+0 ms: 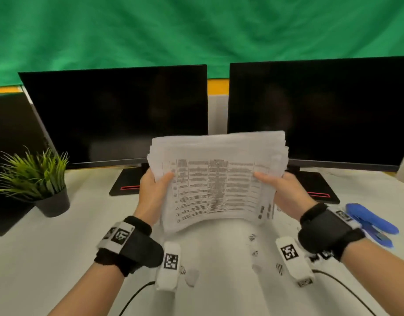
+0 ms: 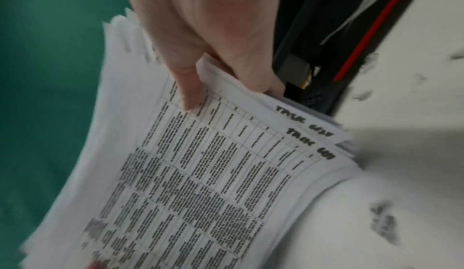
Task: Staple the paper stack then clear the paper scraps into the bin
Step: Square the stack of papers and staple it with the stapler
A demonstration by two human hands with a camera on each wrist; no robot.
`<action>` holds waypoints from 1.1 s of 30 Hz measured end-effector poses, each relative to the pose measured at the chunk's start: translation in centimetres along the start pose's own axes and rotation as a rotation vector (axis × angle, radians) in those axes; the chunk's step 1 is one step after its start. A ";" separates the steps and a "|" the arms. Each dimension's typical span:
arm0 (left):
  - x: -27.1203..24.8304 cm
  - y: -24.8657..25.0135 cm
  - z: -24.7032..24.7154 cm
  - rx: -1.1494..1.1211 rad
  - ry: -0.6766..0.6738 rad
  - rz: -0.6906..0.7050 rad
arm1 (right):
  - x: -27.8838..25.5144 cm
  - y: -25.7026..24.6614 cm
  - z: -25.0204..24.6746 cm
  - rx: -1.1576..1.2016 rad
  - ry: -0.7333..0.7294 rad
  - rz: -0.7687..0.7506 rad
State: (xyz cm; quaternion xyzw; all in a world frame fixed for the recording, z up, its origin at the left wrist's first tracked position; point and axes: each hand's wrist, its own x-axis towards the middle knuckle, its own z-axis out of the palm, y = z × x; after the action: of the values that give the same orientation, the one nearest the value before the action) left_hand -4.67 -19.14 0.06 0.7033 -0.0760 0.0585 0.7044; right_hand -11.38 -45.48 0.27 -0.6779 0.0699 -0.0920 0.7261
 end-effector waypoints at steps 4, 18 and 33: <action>-0.6 -2.4 -0.1 0.014 0.024 -0.003 | 0.7 2.2 -0.3 -0.017 -0.020 0.040; 0.9 2.4 1.6 -0.110 0.274 0.037 | 0.8 -3.4 2.2 -1.416 0.287 -0.785; 2.1 1.4 1.0 0.464 0.226 0.215 | 0.8 -2.2 5.9 -1.654 0.144 -0.716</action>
State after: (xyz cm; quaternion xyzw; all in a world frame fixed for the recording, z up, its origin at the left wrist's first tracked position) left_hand -2.92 -20.18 1.87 0.8227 -0.0557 0.2268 0.5184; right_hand -9.31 -40.07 2.86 -0.9571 -0.0563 -0.2751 -0.0713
